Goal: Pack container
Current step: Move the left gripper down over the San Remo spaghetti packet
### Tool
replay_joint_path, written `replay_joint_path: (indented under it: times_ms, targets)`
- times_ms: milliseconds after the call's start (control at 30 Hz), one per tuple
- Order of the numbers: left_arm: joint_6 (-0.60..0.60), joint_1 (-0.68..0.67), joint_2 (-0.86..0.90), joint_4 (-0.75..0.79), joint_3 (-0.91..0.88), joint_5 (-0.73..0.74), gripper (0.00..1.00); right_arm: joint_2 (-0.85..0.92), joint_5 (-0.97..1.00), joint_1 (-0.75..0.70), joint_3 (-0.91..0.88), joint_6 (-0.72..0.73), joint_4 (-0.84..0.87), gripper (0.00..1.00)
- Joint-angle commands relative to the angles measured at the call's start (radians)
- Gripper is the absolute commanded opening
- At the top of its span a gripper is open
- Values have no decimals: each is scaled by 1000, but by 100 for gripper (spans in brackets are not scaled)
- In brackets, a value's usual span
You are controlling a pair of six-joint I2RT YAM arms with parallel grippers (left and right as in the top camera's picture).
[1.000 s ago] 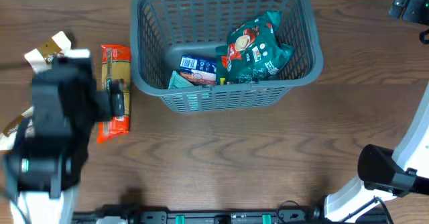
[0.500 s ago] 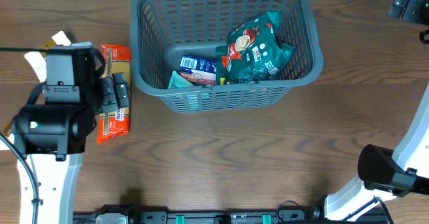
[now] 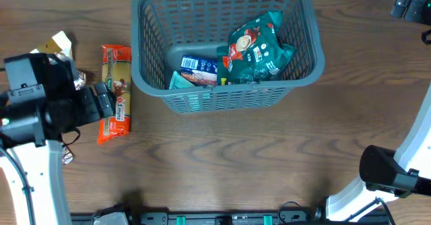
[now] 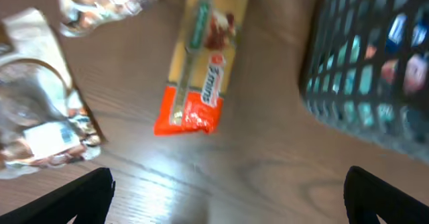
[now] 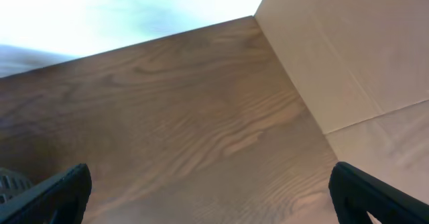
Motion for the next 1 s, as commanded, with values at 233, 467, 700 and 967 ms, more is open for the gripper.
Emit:
replay_joint_path:
  times_ms: [233, 467, 700, 967]
  targets:
    - [161, 18, 16, 213, -259, 75, 98, -23, 13, -7, 11, 14, -2, 99]
    - [181, 18, 77, 375, -383, 89, 98, -23, 13, -7, 11, 14, -2, 99]
    - [214, 18, 228, 478, -383, 90, 98, -23, 13, -7, 11, 14, -2, 99]
    - [245, 17, 290, 610, -383, 90, 98, -23, 13, -7, 11, 14, -2, 99]
